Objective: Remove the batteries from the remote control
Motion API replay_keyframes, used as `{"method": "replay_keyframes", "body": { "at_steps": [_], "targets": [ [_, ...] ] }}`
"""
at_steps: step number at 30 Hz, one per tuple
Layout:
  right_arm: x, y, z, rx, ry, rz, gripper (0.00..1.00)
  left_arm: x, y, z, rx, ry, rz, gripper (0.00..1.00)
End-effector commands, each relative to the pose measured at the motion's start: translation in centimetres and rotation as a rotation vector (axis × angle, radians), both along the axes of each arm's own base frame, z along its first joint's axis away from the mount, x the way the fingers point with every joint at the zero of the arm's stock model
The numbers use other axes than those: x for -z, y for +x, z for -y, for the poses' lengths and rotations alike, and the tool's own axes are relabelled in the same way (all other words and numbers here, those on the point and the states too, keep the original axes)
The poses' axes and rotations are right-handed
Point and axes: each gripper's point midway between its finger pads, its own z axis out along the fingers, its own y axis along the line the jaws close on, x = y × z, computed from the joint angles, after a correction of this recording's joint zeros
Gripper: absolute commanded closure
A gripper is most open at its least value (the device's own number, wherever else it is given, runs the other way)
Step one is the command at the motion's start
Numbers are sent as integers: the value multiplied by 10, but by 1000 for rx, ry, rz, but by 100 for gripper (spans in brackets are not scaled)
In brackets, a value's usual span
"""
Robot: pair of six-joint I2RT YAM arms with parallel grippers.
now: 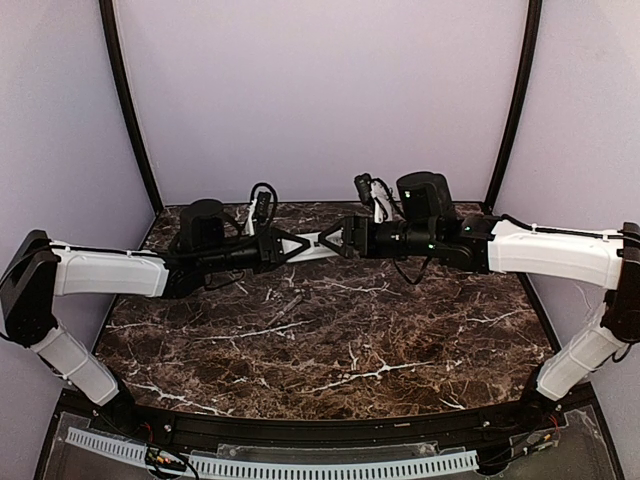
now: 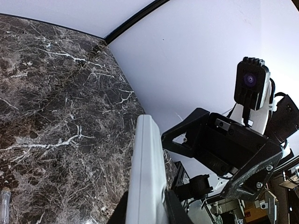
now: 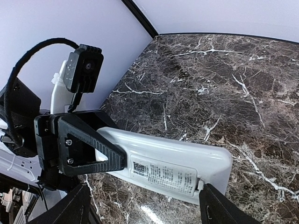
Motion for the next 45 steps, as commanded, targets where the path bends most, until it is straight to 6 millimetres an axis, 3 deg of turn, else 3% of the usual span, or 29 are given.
{"method": "replay_keyframes", "body": {
  "at_steps": [1,18,31,38,45],
  "targets": [
    [-5,0,-7,-21,13,13,20,-30,-5,11,43,-57,85,100],
    [5,8,-8,11,-12,7,20,-46,-12,12,59,-85,110,100],
    [40,8,-17,12,-111,-68,20,-54,-19,16,83,-104,133,99],
    [43,0,-31,-62,-41,-119,20,-57,-21,16,93,-112,138,100],
    [43,2,-25,-122,89,-199,20,-60,-26,15,104,-120,141,100]
  ]
}}
